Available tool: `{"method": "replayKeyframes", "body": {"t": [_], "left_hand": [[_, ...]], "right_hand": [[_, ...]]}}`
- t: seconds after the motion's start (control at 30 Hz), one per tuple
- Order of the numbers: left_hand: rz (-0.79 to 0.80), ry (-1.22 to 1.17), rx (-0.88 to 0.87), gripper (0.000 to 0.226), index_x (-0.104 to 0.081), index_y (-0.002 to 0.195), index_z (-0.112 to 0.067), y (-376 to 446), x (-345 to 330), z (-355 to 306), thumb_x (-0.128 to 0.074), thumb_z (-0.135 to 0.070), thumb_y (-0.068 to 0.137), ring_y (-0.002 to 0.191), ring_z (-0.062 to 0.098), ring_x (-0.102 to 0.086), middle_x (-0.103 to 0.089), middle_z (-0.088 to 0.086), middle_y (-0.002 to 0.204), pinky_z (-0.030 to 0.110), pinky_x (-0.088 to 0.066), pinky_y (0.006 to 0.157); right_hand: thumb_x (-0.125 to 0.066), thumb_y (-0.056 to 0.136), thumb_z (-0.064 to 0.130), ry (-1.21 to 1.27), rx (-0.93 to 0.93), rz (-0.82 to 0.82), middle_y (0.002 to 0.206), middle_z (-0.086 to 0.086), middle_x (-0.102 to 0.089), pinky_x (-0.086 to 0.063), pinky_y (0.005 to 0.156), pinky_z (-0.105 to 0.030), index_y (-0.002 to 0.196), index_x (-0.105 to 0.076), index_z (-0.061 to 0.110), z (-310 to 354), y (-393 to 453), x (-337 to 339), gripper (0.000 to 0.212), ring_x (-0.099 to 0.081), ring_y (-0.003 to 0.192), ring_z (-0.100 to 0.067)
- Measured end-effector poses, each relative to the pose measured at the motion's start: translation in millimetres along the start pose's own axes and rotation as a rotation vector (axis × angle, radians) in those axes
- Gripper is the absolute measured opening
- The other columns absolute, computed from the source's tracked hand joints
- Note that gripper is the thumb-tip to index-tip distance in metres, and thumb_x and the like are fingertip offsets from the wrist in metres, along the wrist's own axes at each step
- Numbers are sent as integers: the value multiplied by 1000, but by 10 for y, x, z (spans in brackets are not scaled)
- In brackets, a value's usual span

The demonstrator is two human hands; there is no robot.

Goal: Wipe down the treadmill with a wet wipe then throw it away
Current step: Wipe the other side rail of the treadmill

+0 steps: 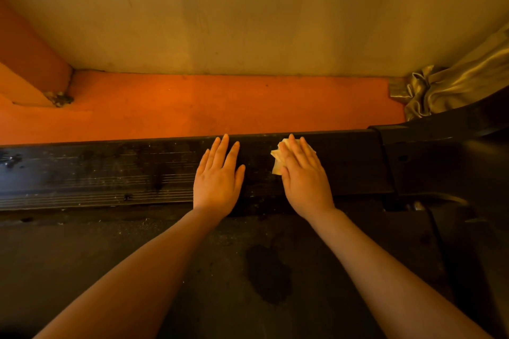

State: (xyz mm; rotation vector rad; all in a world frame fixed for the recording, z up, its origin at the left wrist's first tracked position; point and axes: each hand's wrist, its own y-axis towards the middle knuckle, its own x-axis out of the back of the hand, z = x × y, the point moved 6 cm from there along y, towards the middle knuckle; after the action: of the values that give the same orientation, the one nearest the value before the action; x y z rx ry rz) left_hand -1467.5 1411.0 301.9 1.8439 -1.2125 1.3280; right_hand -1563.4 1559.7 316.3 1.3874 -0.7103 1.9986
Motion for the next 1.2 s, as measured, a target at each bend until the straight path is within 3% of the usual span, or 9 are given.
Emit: {"method": "replayKeyframes", "body": {"t": [0.37, 0.47, 0.57, 0.7, 0.8, 0.9, 1.0, 1.2], "left_hand": [[18, 23, 13, 57, -14, 155, -23, 16, -5, 21, -27, -42, 103, 144, 12, 15, 1, 3, 164, 30, 8, 117], [12, -2, 4, 56, -15, 155, -24, 10, 30, -24, -29, -41, 103, 145, 12, 14, 1, 3, 164, 30, 8, 117], [-30, -22, -96, 54, -19, 154, -26, 32, 82, -203, -30, -38, 103, 147, 13, 8, -4, 3, 163, 30, 3, 118], [58, -43, -309, 53, -16, 155, -26, 108, 34, -611, -35, -27, 105, 146, 11, 11, 0, 1, 164, 28, 3, 116], [148, 12, -447, 59, -8, 156, -27, 157, -57, -889, -37, -21, 105, 145, 12, 16, 9, 0, 163, 28, 6, 116], [207, 61, -515, 56, -10, 156, -26, 185, -182, -1002, -34, -29, 106, 150, 17, 10, 7, 0, 164, 32, -1, 120], [200, 79, -521, 55, -11, 156, -23, 181, -226, -997, -23, -37, 105, 147, 13, 12, 2, -1, 164, 28, 2, 117], [194, 97, -402, 56, -5, 156, -19, 257, -219, -988, -26, -37, 106, 147, 11, 14, 5, -2, 163, 25, 8, 116]], "right_hand": [[-38, 104, 25, 103, 7, -1, 163, 4, -3, -7, 119, -35, 155, -18, 27, 0, -191, -63, 55, 7, 148, -13], [-35, 105, 27, 111, -7, -74, 163, 2, -5, -9, 118, -34, 154, -21, 24, -172, -234, 48, 51, 2, 149, -13], [-31, 103, 32, 0, -88, -172, 161, -6, -19, -13, 118, -39, 149, -34, 14, -498, -218, 205, 49, -9, 149, -21], [-24, 105, 38, -95, -116, -126, 160, -9, -23, -19, 120, -45, 148, -37, 12, -786, -204, 213, 53, -13, 149, -24], [-21, 101, 42, -105, -120, -145, 159, -9, -27, -18, 119, -41, 148, -38, 13, -808, -210, 196, 58, -17, 148, -23], [-21, 101, 42, -90, -123, -170, 158, -8, -28, -17, 118, -39, 147, -40, 13, -803, -210, 195, 58, -18, 148, -22], [-20, 101, 41, -85, -114, -186, 157, -9, -30, -18, 118, -38, 147, -40, 13, -801, -212, 189, 57, -19, 148, -22], [-24, 102, 37, -79, -110, -230, 155, -10, -35, -20, 116, -36, 145, -44, 12, -799, -240, 200, 54, -25, 146, -22]]}}
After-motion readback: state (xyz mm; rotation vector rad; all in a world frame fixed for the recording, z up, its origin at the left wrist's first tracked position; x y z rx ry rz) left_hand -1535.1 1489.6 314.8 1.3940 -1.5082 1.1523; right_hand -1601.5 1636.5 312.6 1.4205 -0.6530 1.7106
